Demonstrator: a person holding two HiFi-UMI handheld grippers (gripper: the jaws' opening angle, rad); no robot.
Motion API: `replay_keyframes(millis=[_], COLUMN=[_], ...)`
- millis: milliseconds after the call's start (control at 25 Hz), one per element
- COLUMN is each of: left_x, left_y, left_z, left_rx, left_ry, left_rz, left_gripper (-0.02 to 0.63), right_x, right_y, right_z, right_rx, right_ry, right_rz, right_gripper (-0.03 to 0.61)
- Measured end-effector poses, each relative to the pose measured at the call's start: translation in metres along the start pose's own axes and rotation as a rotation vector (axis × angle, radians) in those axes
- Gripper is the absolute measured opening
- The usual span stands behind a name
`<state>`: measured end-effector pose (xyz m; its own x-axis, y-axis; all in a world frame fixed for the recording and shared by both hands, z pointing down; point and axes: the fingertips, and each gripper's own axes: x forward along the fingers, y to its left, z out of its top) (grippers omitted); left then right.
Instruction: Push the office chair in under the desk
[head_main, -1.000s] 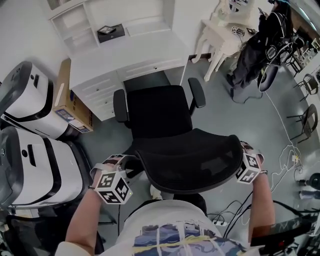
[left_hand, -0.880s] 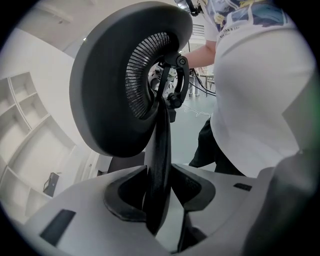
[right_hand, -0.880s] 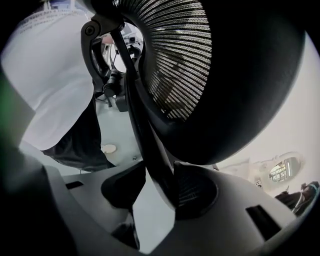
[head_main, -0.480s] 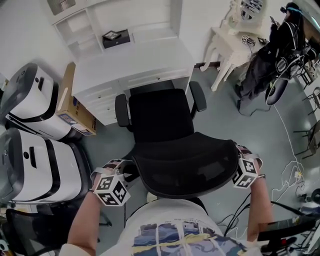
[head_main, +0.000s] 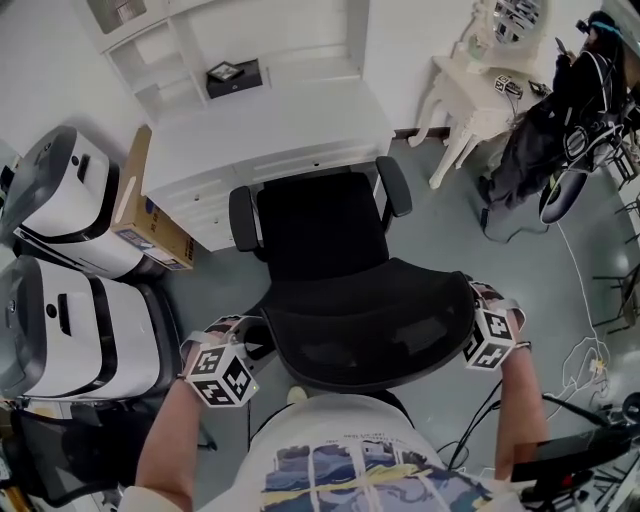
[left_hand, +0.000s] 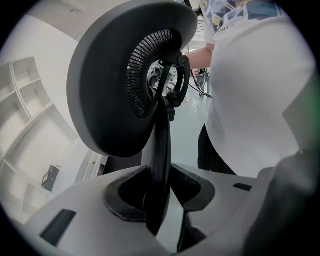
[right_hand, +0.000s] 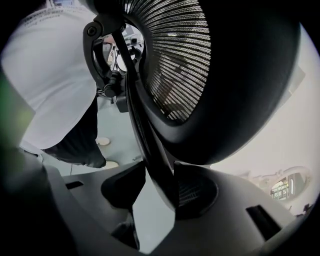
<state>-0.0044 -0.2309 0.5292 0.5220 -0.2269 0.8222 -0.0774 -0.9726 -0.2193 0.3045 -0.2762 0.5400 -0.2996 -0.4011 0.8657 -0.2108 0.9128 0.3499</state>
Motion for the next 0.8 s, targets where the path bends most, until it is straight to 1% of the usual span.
replay_keyframes(millis=[320,640,800], left_x=[0.009,0.016,0.016], left_y=[0.017,0.029,0.036], left_z=[0.008,0.013,0.010], left_rx=[-0.028,-0.044,-0.052], left_ry=[0.007,0.013,0.019], left_rz=[0.004,-0.014,-0.029], left_gripper=[0.152,0.152,0.153], right_x=[0.006,0.010,0.012], right_y=[-0.024,-0.041,-0.045], right_z=[-0.005,-0.010,-0.006], right_rx=[-0.030,-0.041,-0.045], right_ry=[-0.030,-0.035,-0.041], right_rz=[0.011,0.014,0.020], right_gripper=[0.193,0.193,0.193])
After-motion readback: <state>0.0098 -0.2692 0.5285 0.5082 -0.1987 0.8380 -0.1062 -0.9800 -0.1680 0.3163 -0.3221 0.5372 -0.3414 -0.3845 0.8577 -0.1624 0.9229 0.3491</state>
